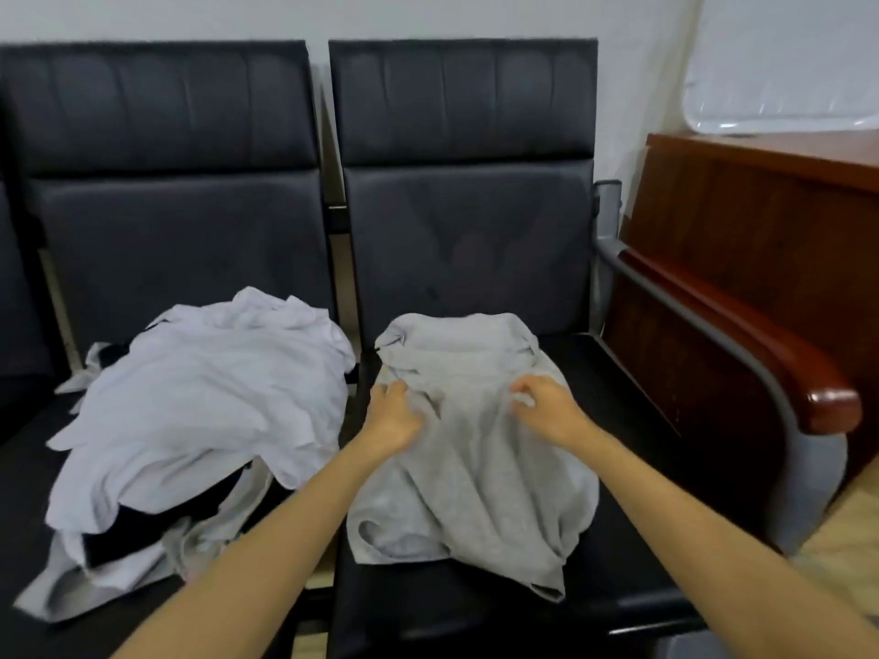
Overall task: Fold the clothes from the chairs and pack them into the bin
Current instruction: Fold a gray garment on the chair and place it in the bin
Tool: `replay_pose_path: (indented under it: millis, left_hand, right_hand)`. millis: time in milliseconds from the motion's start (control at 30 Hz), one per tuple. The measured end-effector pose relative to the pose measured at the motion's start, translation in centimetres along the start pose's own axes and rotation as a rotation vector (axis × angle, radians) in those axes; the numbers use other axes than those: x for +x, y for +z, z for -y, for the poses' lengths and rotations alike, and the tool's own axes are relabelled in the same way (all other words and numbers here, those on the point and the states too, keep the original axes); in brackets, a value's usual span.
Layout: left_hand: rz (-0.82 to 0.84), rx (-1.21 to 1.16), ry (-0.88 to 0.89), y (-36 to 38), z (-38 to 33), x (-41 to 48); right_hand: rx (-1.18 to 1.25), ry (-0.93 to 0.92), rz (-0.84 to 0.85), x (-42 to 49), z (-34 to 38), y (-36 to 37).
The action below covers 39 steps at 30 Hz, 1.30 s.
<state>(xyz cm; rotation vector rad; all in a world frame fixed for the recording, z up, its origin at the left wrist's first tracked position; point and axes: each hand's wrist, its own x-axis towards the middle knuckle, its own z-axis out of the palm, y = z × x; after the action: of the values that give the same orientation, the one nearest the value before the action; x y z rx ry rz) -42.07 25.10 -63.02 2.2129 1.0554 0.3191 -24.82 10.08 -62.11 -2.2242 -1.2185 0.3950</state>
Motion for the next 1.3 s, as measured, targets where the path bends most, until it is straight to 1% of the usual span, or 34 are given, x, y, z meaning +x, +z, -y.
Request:
replay_pose_path:
  millis: [67,133,200,233,300,367,400,467,500,533,567,600,667,700,733,767,800,833,867,900,933,967,1000,1033,1067,1100,1133,1200,1233,1300]
  left_hand:
    - [0.039,0.182,-0.073,1.1,1.9,-2.7]
    - [0.032,0.25,-0.126,1.4,3.0,-5.3]
    - [0.061,0.182,-0.242,1.5,3.9,-6.9]
    - [0.094,0.122,-0.309,1.4,4.3,-7.3]
    - [0.175,0.016,-0.386,1.0,4.9,-8.3]
    - [0.258,-0.049,-0.388,0.8,5.4,-9.1]
    - [0.273,-0.072,-0.359,0.9,5.5,-9.4]
    - [0.192,-0.103,-0.276,0.9,5.0,-10.3]
    - [0.105,-0.161,-0.245,0.9,4.6,-10.6]
    - [0.004,-0.287,-0.238,0.9,4.3,-10.6]
    - [-0.086,-0.484,-0.252,0.7,4.0,-10.4]
    - [-0.139,-0.701,-0.275,0.2,3.5,-10.2]
    - [-0.189,-1.082,-0.262,-1.2,2.2,-9.9]
    - [-0.219,-1.226,-0.223,-1.8,1.6,-9.7]
    - [-0.262,-1.316,-0.175,-2.4,0.9,-9.7]
    - [-0.31,-1.336,-0.137,-2.6,0.4,-9.8]
    - [-0.343,-1.27,-0.117,-2.5,0.0,-10.0]
    - [-0.364,-1.102,-0.133,-1.8,-0.1,-10.1]
    - [-0.377,-0.836,-0.173,-0.8,0.1,-10.2]
    - [-0.404,-0.519,-0.181,0.4,0.3,-10.3]
    - [-0.452,-0.241,-0.105,1.6,0.4,-10.4]
    - [-0.474,-0.064,0.035,2.7,0.3,-10.5]
    - [-0.434,0.03,0.182,3.7,0.0,-10.5]
    - [-0.33,0.038,0.292,4.5,-0.5,-10.5]
    - [-0.207,0.004,0.354,5.2,-1.1,-10.7]
    - [-0.099,-0.026,0.38,6.0,-1.4,-10.7]
    - [-0.02,-0.028,0.385,6.7,-1.6,-10.6]
    - [0.112,0.056,0.344,7.8,-1.8,-10.0]
    - [0.147,0.121,0.322,8.2,-1.9,-9.8]
    - [0.119,0.246,0.287,8.7,-2.2,-9.4]
  right_hand:
    - [0.003,-0.041,-0.003,-2.5,-0.6,1.5]
    - [0.024,-0.095,0.003,-4.8,-0.2,2.3]
    - [0.02,-0.136,0.058,-7.0,0.7,2.6]
    - [-0.021,-0.144,0.099,-7.9,1.1,2.8]
    - [-0.211,-0.178,0.174,-9.1,1.9,3.1]
    - [-0.346,-0.206,0.239,-9.7,2.3,3.7]
    - [-0.347,-0.201,0.26,-9.8,2.4,3.9]
    - [-0.189,-0.167,0.252,-9.6,2.7,3.5]
    - [-0.063,-0.133,0.218,-9.3,2.9,2.8]
    - [0.056,-0.097,0.162,-8.9,3.1,1.8]
    - [0.16,-0.07,0.093,-8.5,3.2,0.5]
    - [0.25,-0.044,0.036,-8.0,3.2,-0.9]
    - [0.457,-0.02,0.009,-7.4,2.9,-3.7]
    - [0.553,-0.002,0.021,-7.0,2.5,-4.7]
    - [0.59,0.031,0.02,-6.7,1.9,-5.3]
    - [0.538,0.06,-0.005,-6.4,1.1,-5.4]
    - [0.368,0.092,-0.058,-6.1,0.2,-5.2]
    - [0.189,0.118,-0.117,-6.0,-0.7,-4.7]
    - [0.078,0.136,-0.162,-6.2,-1.5,-4.0]
    - [0.051,0.145,-0.184,-6.6,-1.9,-3.2]
    - [0.056,0.148,-0.191,-7.0,-2.2,-2.5]
    - [0.041,0.141,-0.198,-7.5,-2.4,-1.7]
    - [-0.001,0.146,-0.203,-8.1,-2.4,-1.0]
    - [-0.041,0.163,-0.199,-8.7,-2.4,-0.4]
    - [-0.064,0.193,-0.181,-9.2,-2.5,0.1]
    - [-0.077,0.227,-0.148,-9.7,-2.4,0.7]
    - [-0.069,0.26,-0.107,-9.9,-2.5,1.2]
    - [-0.003,0.315,-0.033,-9.9,-2.9,2.2]
    - [0.017,0.324,-0.018,-9.9,-3.1,2.6]
    - [-0.017,0.31,-0.024,-10.0,-3.4,3.3]
